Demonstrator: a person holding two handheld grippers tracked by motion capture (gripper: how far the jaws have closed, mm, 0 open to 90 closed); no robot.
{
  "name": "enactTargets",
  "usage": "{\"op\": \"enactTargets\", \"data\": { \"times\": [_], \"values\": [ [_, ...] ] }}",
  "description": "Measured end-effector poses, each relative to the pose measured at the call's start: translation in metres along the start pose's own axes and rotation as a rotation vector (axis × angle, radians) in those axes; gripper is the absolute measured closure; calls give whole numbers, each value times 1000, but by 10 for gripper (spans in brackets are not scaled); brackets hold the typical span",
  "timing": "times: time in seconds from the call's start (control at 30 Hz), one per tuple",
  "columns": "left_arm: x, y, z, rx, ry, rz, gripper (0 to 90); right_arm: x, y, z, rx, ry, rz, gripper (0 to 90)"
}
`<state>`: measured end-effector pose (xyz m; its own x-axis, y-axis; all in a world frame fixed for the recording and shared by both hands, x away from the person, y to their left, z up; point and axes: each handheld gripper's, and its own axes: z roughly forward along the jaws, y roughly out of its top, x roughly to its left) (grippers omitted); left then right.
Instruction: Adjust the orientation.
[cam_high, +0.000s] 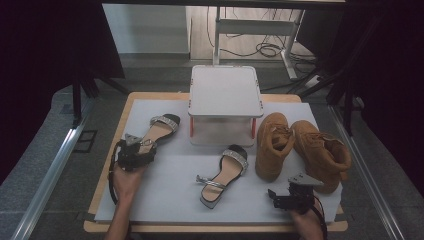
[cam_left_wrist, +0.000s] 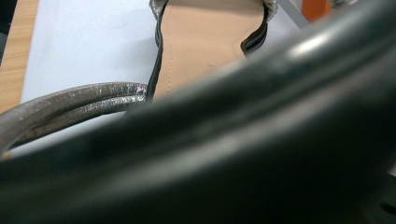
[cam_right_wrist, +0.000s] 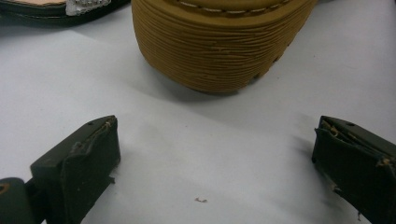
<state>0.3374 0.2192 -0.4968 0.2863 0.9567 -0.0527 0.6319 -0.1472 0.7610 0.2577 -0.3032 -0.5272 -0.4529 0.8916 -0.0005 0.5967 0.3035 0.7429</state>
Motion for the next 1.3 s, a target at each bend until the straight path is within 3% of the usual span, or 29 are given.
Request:
{"op": "enactTargets", "data": {
  "times": [0.27, 0.77, 1.07, 1.3],
  "values": [
    [-3, -11, -18, -10, -35, 3, 391, 0, 0, 0, 0, 0, 0, 13],
    [-31, -26, -42, -25, -118, 55, 391, 0, 0, 0, 0, 0, 0, 14],
    [-50, -24, -46, -26, -162, 96, 391, 0, 0, 0, 0, 0, 0, 14],
    [-64, -16, -38, -25, -184, 118, 391, 0, 0, 0, -2, 1, 0, 14]
  ]
}}
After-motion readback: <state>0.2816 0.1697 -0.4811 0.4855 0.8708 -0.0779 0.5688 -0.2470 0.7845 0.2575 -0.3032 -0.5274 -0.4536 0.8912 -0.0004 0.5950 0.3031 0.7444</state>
